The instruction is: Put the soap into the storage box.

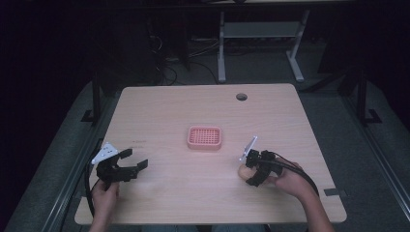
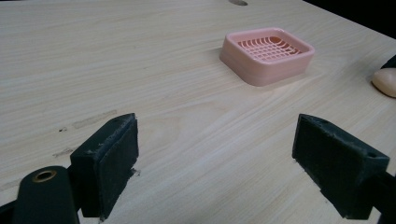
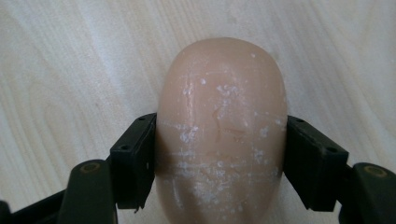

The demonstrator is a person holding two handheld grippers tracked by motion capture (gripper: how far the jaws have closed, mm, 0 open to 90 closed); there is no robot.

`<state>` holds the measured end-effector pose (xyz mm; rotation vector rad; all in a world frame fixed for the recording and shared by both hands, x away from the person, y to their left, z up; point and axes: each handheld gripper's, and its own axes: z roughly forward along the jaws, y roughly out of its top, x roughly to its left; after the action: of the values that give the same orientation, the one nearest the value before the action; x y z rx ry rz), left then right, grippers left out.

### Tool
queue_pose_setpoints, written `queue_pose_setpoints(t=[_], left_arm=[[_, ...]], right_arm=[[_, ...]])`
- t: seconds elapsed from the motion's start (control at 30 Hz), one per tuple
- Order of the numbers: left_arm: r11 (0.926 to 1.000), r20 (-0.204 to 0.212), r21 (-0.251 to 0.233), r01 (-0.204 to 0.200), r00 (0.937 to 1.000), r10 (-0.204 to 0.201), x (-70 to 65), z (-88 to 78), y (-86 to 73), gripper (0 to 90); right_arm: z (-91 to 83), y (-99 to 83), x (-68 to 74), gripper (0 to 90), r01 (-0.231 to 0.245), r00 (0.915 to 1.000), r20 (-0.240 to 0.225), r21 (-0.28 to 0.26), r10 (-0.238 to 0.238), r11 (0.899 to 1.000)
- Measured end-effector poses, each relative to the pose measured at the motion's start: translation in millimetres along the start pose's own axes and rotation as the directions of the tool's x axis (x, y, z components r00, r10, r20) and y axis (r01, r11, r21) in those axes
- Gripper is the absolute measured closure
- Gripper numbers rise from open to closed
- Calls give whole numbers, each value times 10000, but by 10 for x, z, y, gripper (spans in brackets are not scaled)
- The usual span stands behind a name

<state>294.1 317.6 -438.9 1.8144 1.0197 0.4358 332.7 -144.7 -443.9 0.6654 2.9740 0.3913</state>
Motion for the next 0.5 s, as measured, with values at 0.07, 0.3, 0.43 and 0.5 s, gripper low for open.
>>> queue_pose_setpoints(t=[0.07, 0.3, 0.43, 0.5], left_arm=[[10000, -2, -4, 2, 10000, -2, 0, -1, 0, 142], [10000, -27, -5, 9, 10000, -9, 4, -8, -1, 142], [10000, -19, -15, 71, 10000, -71, 16, -7, -6, 142], [10000, -35, -12, 50, 10000, -50, 21, -12, -6, 142]], right_arm=[[-2, 6, 8, 316, 132, 9999, -40, 74, -131, 9999], [-33, 40, 35, 317, 326, 9995, -21, 42, -326, 9995], [-78, 73, 27, 317, 428, 9991, -51, -177, -429, 9989], [-95, 90, 20, 317, 437, 9990, -63, -256, -439, 9987]])
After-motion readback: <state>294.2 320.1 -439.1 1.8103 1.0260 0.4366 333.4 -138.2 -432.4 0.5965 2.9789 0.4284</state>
